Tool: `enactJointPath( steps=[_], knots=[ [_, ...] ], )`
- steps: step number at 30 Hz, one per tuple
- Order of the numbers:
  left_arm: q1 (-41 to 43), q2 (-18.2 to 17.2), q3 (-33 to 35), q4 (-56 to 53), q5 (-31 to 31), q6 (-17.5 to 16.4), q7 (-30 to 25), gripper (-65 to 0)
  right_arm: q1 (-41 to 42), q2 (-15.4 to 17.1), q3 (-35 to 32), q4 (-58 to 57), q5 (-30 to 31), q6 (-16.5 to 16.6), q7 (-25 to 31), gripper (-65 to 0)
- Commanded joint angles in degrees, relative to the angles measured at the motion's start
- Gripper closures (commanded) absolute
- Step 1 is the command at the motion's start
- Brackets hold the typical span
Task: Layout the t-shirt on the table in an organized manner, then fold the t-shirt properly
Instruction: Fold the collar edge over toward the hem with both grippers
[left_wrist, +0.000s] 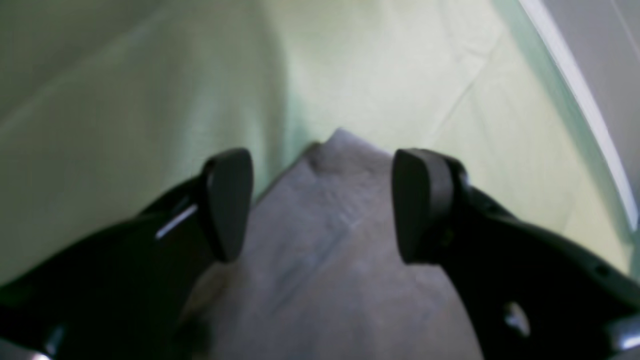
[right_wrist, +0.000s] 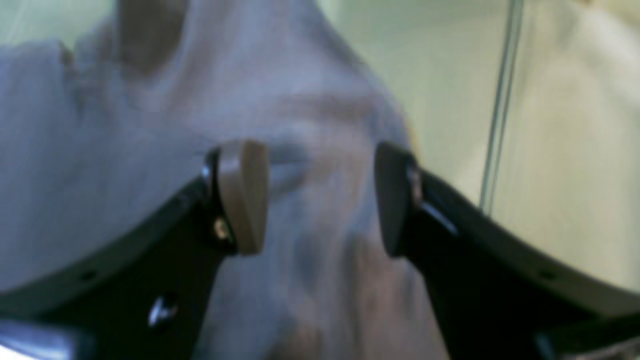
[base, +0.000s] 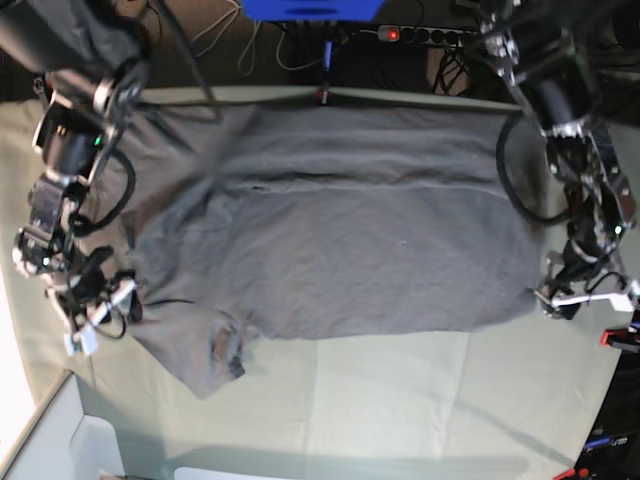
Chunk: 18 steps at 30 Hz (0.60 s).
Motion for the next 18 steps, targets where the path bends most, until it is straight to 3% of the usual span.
enactJointPath(
  steps=[1, 5, 8, 11, 15, 18],
  knots=[
    [-2.6, -1.4, 0.0, -1.6, 0.0, -0.1, -0.7, -42.3, 2.5, 1.6, 0.0, -2.2, 0.5, 0.4, 2.3, -34.3],
    [-7.3, -4.1, 4.9, -12.8, 0.0, -0.1, -2.2, -42.3, 5.9, 5.1, -0.1, -14.3, 0.5, 0.4, 10.3, -34.4],
    [-8.0, -5.7, 10.9, -18.2, 0.0, -0.1, -9.5, -42.3, 6.4, 6.2, -0.1, -19.1, 0.5, 0.1, 15.8, -34.3],
    [-8.0, -7.0, 17.8, -21.7, 0.0, -0.1, -17.6, -42.3, 6.5, 6.5, -0.2, -22.5, 0.5, -5.6, 20.4, -34.6],
    [-8.1, -8.4, 24.8, -26.3, 0.0, -0.1, -24.1, -42.3, 6.4, 7.2, -0.2, -25.0, 0.4, -12.7, 25.3, -34.5],
    [-8.2, -8.7, 27.3, -30.1, 0.0, -0.1, -28.3, -42.3, 6.5, 7.4, -0.2, -27.6, 0.4, -14.0, 27.5, -34.4]
  ],
)
